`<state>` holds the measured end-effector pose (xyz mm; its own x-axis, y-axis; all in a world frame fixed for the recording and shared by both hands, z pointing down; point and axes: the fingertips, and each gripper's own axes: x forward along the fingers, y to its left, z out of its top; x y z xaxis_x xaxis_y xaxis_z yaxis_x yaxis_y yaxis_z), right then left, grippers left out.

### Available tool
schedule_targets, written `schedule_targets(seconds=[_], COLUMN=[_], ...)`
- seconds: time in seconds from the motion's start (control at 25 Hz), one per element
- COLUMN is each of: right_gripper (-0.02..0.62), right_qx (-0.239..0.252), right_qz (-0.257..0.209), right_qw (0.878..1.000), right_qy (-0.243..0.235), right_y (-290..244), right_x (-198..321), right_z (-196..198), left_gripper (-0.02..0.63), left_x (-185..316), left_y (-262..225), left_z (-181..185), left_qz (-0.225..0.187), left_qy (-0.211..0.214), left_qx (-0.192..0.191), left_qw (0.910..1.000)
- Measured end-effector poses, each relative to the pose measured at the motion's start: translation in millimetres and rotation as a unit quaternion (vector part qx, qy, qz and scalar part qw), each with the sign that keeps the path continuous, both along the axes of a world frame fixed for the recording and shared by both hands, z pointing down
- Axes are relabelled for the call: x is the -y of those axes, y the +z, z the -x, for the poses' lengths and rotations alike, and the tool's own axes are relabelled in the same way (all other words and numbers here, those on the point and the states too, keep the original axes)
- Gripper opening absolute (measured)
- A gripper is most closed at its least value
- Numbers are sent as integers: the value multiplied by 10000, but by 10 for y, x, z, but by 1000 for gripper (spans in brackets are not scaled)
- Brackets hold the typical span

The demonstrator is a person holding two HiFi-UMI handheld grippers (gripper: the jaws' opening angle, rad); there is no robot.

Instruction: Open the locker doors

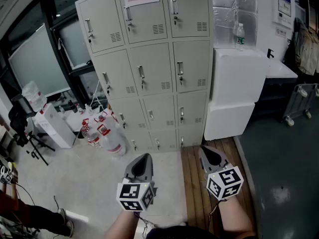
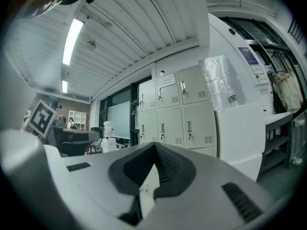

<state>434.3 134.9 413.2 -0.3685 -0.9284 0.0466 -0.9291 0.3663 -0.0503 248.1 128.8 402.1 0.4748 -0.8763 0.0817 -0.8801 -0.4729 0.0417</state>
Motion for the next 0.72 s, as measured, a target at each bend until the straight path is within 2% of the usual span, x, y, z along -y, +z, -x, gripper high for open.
schedule_targets(seconds=[0.72], right_gripper=[0], right_qx=[44], right_qz=[-188], right_qw=[9996], right_qy=[-211], right_y=[-139], right_x=[-85], right_z=[38], left_gripper=[1], left_x=[-150], left_y=[-132], left_z=[-13], left_qz=[-151], left_qy=[-109], left_qx=[-52], left_qw=[9998])
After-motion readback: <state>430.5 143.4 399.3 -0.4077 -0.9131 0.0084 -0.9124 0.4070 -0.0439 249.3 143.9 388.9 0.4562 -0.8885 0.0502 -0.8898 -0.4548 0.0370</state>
